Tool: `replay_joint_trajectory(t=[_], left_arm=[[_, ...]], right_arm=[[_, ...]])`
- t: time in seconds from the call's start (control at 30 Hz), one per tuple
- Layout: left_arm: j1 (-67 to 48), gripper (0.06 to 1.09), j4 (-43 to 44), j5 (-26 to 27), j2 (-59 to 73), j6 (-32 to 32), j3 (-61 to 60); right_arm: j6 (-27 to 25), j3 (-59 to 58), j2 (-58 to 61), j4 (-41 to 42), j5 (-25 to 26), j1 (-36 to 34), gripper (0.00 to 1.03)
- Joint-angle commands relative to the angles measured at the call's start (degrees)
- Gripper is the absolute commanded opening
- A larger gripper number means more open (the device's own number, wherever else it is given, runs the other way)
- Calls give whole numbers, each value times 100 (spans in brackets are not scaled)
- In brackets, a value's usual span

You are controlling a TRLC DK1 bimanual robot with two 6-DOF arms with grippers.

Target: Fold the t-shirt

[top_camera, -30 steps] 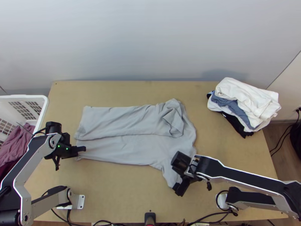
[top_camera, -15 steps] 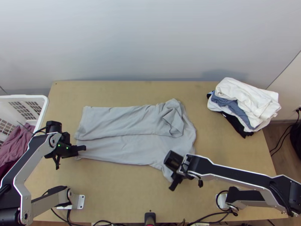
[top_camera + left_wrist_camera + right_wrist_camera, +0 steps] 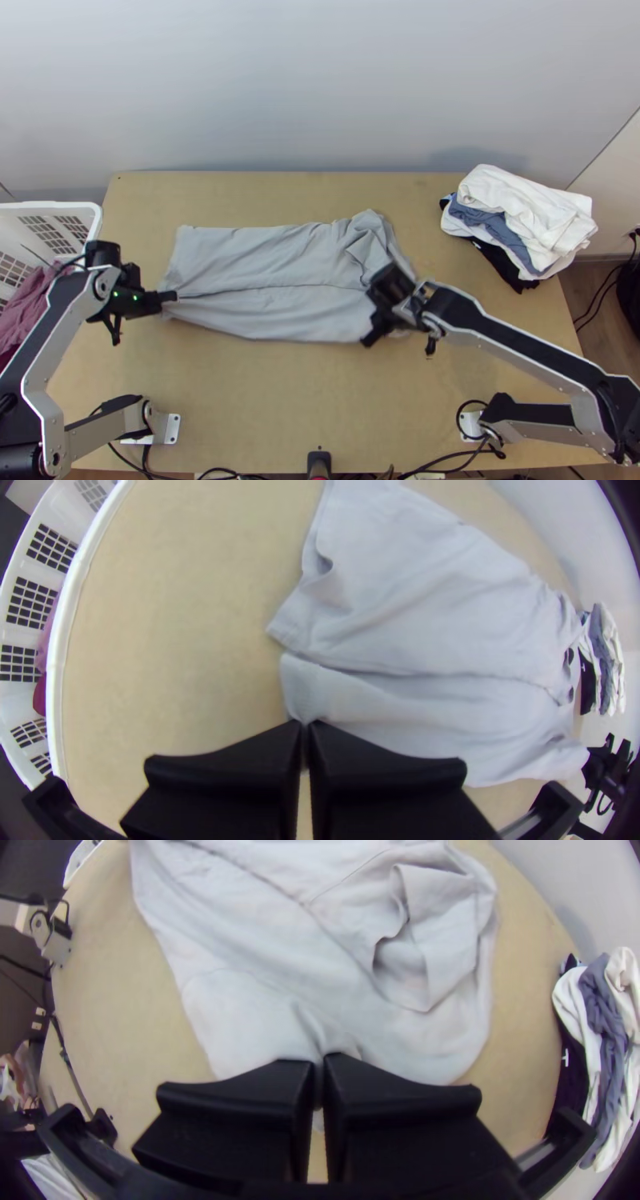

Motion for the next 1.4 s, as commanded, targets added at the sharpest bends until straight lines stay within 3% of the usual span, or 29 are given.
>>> replay_joint_trajectory(t=[0.0, 0.43, 0.87, 0.97, 1.0, 1.07, 1.1, 1.13, 1.23, 1.27, 1.3, 1.37], left_arm=[[-36, 10, -176, 101, 263, -119, 903], [-274, 10, 61, 75, 1854, -734, 2617], [-625, 11, 896, -321, 3559, -1103, 3980], [-634, 34, 1098, -391, 3779, -1112, 3997], [-634, 47, 1125, -391, 3841, -1112, 3997], [-634, 86, 1107, -391, 3964, -1174, 4006], [-634, 98, 1098, -382, 4025, -1209, 4015], [-634, 101, 1063, -391, 4060, -1209, 4032], [-625, 104, 1063, -417, 4051, -1209, 3988], [-599, 104, 1063, -417, 4034, -1209, 3980], [-573, 104, 1063, -417, 3999, -1209, 3962], [-502, 104, 1081, -417, 3849, -1147, 3892]], right_arm=[[-208, 667, 254, 305, 29, -826, 3], [-410, 2372, 1906, 894, 29, -2004, 3], [-366, 3410, 3488, 1184, 29, -2549, 3], [-339, 3471, 3716, 1290, 20, -2628, 3], [-339, 3489, 3796, 1290, 20, -2637, 3], [-331, 3480, 3892, 1290, 20, -2637, 3], [-313, 3480, 3919, 1290, 20, -2628, 11], [-234, 3462, 3919, 1299, 20, -2611, 24], [-93, 3427, 3927, 1299, 20, -2593, 77], [-5, 3418, 3919, 1299, 20, -2584, 90], [12, 3418, 3910, 1290, 20, -2584, 97], [21, 3436, 3839, 1246, 20, -2567, 99]])
